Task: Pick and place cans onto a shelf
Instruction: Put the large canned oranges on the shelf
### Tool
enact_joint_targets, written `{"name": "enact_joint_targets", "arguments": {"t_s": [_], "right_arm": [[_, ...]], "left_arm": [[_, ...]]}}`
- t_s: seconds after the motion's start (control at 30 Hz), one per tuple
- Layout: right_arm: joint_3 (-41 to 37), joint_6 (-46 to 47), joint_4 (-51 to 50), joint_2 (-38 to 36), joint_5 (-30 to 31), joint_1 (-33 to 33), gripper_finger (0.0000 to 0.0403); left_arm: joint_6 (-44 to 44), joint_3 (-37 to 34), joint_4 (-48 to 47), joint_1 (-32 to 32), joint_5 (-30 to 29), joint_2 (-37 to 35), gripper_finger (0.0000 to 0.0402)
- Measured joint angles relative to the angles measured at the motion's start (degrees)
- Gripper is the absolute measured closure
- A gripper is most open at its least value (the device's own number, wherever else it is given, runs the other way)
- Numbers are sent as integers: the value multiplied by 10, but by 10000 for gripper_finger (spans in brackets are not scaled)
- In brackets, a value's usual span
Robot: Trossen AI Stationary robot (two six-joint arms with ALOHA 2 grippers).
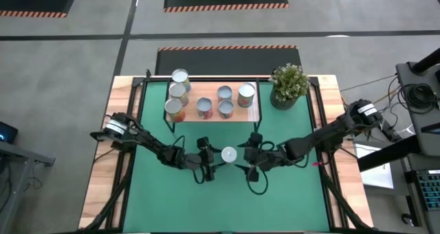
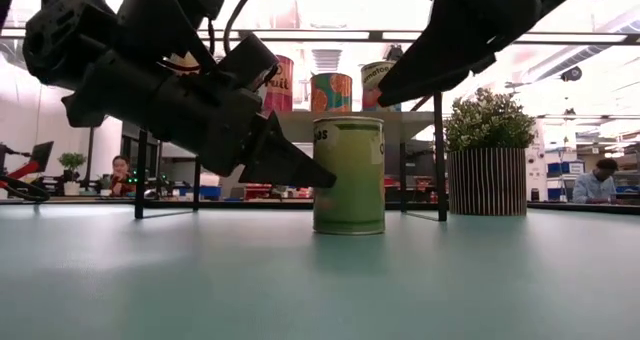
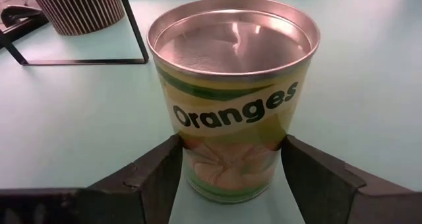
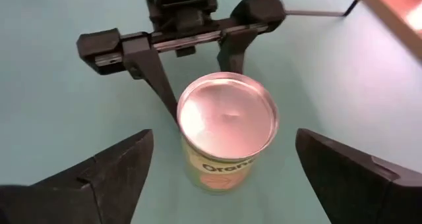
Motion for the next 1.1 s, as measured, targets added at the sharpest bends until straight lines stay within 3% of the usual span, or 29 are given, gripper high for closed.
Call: {"name": "enact_joint_targets", "arguments": {"t_s": [0.1,0.63,0.93,1.1], "right_arm": [[0,4,12,10,-27,-9,42],[0,-24,96,96,-21,-30,45],[0,-33,115,106,-26,-33,114],[0,-39,107,97,-27,-33,119]], "left_arm": [[0,0,3,0,0,2,168],[2,0,5,0,0,2,168],[2,0,5,-1,2,2,168],[0,0,7,0,2,0,168]]}}
